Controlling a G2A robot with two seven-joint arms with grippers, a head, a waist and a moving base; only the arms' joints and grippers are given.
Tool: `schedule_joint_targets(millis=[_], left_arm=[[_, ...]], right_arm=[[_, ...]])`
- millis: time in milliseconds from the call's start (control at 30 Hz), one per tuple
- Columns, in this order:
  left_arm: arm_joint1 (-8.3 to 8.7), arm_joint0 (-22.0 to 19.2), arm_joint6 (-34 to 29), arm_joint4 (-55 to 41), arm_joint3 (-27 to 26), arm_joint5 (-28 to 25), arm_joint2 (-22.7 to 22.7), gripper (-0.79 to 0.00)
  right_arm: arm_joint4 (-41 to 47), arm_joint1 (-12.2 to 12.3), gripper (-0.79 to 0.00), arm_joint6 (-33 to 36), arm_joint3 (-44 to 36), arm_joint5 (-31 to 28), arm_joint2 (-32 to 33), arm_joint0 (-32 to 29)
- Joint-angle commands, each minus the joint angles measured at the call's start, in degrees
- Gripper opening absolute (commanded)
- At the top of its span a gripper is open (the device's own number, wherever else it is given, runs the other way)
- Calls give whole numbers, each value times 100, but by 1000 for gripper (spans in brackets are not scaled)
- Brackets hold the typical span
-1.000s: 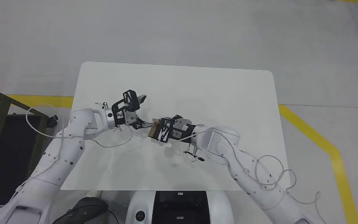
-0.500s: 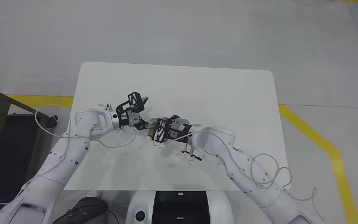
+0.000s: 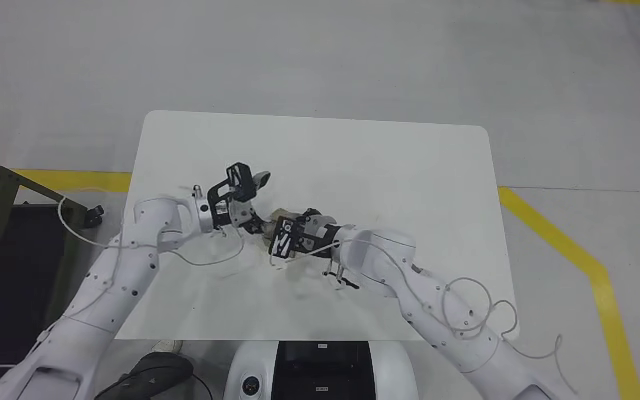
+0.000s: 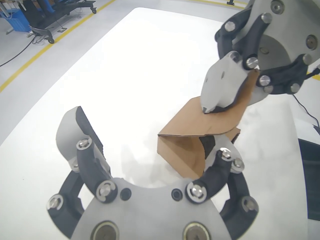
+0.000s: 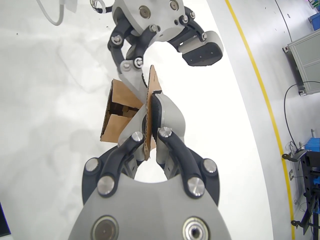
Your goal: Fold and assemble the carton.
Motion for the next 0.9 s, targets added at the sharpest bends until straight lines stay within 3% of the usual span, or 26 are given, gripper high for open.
schedule_joint_targets(millis=[0, 533, 867], left_arm=[[-27, -41, -96, 24, 3, 10, 108, 0], [-97, -132, -350, 102, 148, 223, 199, 0], [79, 165, 242, -296, 292, -623, -552, 0]], right_arm=[[0, -6, -785, -13, 3, 8, -1, 8], [-199, -5, -785, 25, -176, -77, -4, -86], [-300, -30, -785, 4, -78, -52, -86, -120]])
